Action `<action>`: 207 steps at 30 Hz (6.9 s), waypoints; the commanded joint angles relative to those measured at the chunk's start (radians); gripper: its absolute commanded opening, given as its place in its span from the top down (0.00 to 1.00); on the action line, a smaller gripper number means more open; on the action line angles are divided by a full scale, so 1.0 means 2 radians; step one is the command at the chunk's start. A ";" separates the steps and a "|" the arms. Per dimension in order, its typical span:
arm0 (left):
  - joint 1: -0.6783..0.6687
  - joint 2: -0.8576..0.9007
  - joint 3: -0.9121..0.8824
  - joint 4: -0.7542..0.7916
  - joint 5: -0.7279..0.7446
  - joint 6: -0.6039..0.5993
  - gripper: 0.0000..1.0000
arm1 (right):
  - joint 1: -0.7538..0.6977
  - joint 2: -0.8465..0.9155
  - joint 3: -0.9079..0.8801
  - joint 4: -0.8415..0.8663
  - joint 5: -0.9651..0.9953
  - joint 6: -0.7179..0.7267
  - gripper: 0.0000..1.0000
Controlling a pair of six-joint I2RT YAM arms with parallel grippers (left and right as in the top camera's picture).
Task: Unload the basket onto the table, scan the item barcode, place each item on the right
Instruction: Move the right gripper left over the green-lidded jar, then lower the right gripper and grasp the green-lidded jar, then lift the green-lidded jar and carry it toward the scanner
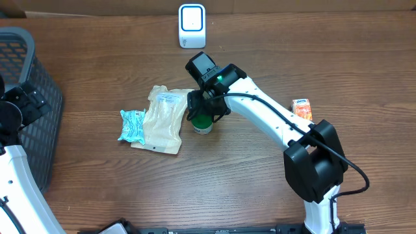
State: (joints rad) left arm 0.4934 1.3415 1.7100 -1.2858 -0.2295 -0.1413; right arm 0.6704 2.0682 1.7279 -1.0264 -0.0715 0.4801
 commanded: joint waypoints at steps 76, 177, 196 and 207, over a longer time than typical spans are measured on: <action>0.002 0.003 0.004 0.002 -0.006 0.007 0.00 | 0.013 0.010 0.022 -0.108 0.044 -0.075 0.41; 0.001 0.006 0.004 0.000 -0.006 0.007 0.01 | -0.191 -0.176 0.021 -0.064 -0.475 -0.273 0.53; 0.001 0.006 0.004 0.000 -0.006 0.007 0.01 | -0.299 -0.176 0.021 -0.193 -0.624 -0.456 0.53; 0.001 0.006 0.004 0.000 -0.006 0.007 0.01 | -0.289 -0.176 0.021 -0.142 -0.567 -0.434 0.59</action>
State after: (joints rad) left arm 0.4934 1.3468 1.7100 -1.2861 -0.2295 -0.1413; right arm 0.0753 1.7271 1.7538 -1.3518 -1.2472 -0.4103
